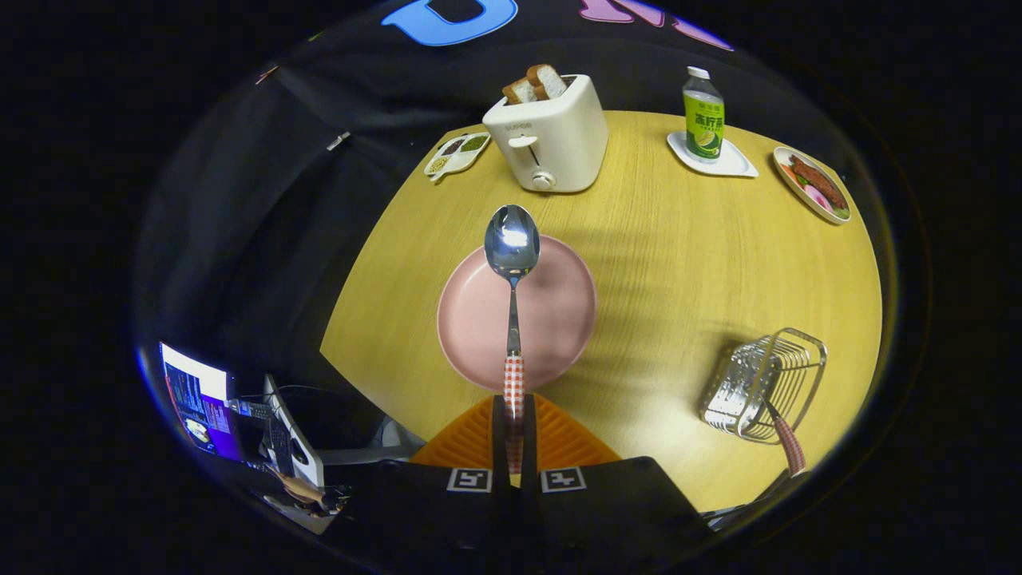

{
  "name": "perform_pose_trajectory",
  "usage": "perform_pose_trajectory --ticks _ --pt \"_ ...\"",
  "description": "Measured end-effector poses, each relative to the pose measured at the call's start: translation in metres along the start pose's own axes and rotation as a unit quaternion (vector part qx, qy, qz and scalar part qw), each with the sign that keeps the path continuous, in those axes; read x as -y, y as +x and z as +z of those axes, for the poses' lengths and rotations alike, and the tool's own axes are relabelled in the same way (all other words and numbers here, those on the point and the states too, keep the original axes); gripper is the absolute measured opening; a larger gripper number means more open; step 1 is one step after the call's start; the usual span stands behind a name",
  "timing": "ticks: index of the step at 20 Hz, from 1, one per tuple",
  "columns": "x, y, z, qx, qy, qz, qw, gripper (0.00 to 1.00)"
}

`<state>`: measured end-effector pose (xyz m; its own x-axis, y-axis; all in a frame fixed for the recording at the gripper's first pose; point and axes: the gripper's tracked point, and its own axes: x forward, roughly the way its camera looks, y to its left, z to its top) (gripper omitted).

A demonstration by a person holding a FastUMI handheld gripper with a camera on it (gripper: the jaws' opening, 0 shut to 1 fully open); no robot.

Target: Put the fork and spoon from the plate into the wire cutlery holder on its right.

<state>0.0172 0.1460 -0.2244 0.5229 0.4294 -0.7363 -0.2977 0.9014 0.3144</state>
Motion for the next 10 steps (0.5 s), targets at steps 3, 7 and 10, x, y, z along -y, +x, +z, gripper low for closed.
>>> perform_pose_trajectory --ticks 3,7,10 --pt "0.013 -0.042 -0.003 0.003 0.023 -0.001 1.0 0.08" --pt "0.048 -0.091 0.003 0.009 0.023 -0.035 0.999 0.07" --pt "0.074 -0.121 -0.002 -0.013 0.03 -0.053 0.998 0.08"
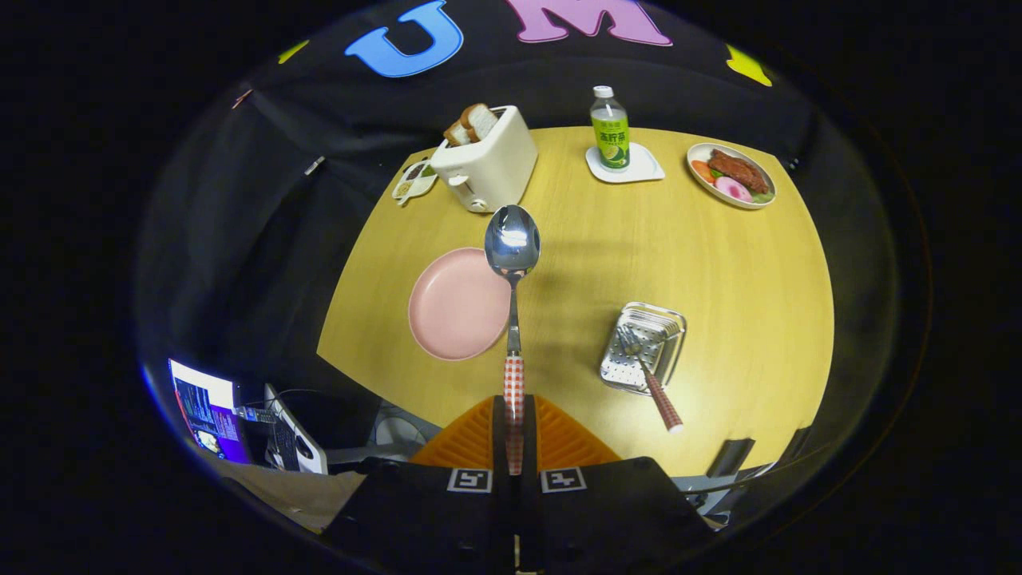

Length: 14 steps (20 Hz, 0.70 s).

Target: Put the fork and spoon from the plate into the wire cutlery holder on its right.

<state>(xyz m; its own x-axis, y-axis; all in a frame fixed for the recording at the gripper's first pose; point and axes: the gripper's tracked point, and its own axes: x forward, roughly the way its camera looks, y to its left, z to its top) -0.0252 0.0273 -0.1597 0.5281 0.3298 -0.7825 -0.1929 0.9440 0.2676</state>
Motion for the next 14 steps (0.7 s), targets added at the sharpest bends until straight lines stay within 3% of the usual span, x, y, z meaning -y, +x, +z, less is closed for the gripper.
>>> perform_pose_trajectory --ticks 7,10,14 --pt "0.069 -0.034 -0.031 -0.127 -0.051 -0.051 0.989 0.08" --pt "0.088 -0.036 -0.041 -0.191 -0.088 -0.058 0.976 0.08" --pt "0.115 -0.028 -0.044 -0.271 -0.15 -0.077 0.948 0.07"
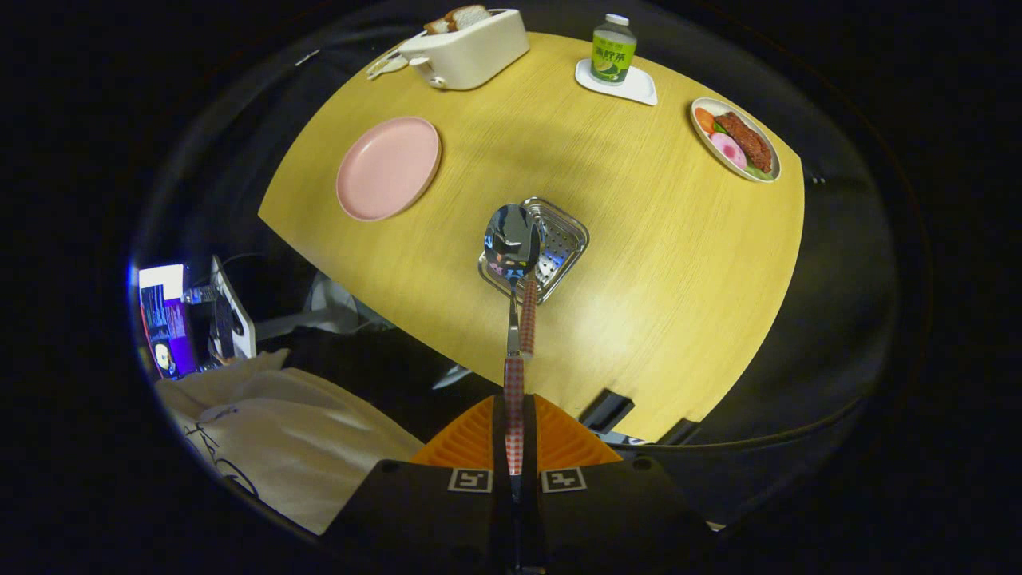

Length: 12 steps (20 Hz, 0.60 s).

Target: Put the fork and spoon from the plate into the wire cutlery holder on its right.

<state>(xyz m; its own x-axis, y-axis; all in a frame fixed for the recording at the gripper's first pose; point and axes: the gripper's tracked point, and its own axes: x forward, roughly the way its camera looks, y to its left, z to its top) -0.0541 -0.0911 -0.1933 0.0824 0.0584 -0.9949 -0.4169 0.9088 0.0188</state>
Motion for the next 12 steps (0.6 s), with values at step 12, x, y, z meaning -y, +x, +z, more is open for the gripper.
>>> perform_pose_trajectory --ticks 12 --pt "0.031 0.043 0.033 -0.172 -0.033 0.011 0.985 0.08"
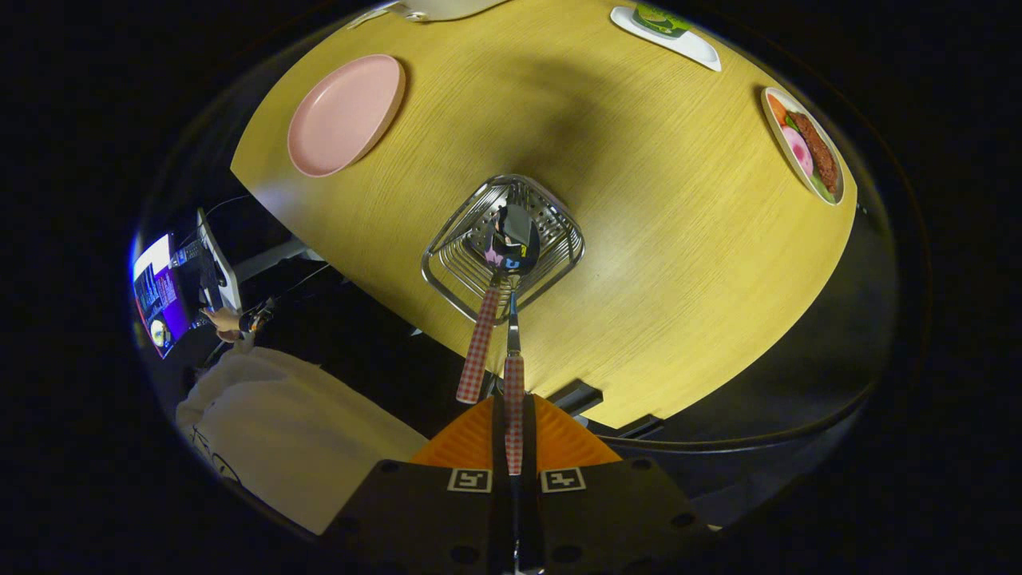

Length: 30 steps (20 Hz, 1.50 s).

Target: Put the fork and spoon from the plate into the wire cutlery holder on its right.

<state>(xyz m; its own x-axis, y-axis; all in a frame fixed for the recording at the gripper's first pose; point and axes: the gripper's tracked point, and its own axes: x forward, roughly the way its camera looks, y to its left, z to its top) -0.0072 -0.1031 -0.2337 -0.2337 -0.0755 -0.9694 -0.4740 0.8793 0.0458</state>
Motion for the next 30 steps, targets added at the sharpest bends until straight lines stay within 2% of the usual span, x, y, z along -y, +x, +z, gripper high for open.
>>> perform_pose_trajectory --ticks 3,7,11,13,17,19,20,21,26,28,30 --pt "0.002 0.004 0.008 -0.03 -0.003 0.007 1.0 0.08" --pt "0.002 0.005 0.025 -0.036 -0.017 0.008 0.999 0.08" --pt "-0.007 -0.005 0.037 -0.027 -0.017 0.02 0.999 0.15" --pt "-0.004 -0.008 0.042 -0.011 -0.016 0.023 1.0 0.28" --pt "-0.01 -0.02 0.053 0.032 0.006 0.044 0.999 0.73" --pt "-0.013 -0.028 0.053 0.054 0.01 0.056 0.997 0.78" --pt "-0.015 -0.034 0.053 0.066 0.011 0.058 0.996 0.94" --pt "-0.017 -0.034 0.053 0.079 0.012 0.06 0.995 1.0" --pt "-0.022 -0.057 0.048 0.16 0.022 0.057 0.985 0.99" --pt "-0.028 -0.072 0.054 0.215 0.024 0.06 0.974 0.99" --pt "-0.035 -0.095 0.057 0.277 0.043 0.066 0.958 0.99"
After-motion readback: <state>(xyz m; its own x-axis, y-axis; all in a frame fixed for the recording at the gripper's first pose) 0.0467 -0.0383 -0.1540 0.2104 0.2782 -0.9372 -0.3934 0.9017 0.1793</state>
